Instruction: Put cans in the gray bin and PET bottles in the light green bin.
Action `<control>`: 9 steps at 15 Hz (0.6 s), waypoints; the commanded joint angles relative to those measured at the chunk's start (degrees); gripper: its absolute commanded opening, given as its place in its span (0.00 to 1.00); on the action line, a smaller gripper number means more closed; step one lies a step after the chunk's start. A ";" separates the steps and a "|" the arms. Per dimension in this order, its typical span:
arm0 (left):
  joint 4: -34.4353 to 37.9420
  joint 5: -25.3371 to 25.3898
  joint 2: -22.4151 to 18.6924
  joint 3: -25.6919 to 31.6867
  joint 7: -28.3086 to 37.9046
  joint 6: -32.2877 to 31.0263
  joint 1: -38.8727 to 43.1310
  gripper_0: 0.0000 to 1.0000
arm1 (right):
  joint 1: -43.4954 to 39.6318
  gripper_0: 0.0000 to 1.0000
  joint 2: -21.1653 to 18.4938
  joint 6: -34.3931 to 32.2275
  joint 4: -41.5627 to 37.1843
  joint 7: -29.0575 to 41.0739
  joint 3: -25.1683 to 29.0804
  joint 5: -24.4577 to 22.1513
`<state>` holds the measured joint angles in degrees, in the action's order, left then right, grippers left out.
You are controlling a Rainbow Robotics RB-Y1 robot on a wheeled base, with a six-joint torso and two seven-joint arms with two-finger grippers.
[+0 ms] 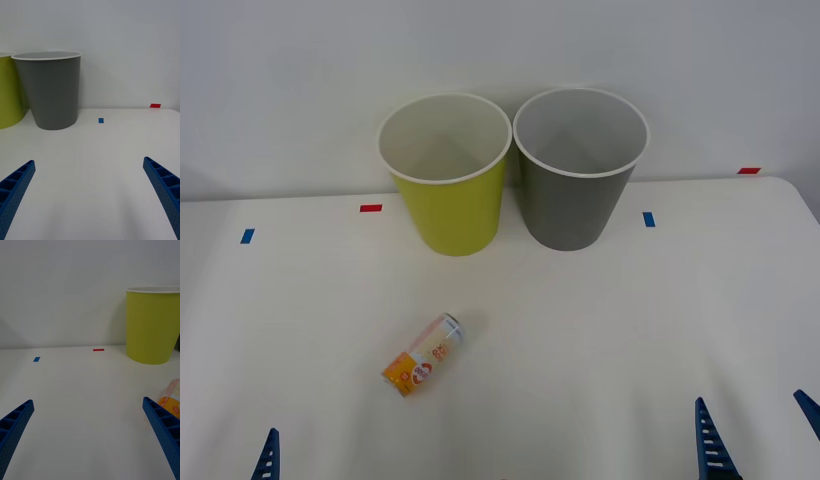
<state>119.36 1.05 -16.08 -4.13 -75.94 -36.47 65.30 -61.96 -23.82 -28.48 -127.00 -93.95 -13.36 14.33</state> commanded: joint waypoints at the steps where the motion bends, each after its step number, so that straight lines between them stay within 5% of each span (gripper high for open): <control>1: 0.00 0.00 0.00 0.00 0.00 0.00 0.00 1.00 | 0.00 1.00 0.00 0.00 0.00 0.00 0.00 0.00; 9: 0.00 0.00 0.00 0.00 0.00 0.00 0.00 1.00 | 0.00 1.00 0.00 0.00 0.00 0.00 0.00 0.00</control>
<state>119.36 1.05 -16.08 -4.13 -75.94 -36.47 65.30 -61.96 -23.82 -28.48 -127.00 -93.95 -13.36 14.33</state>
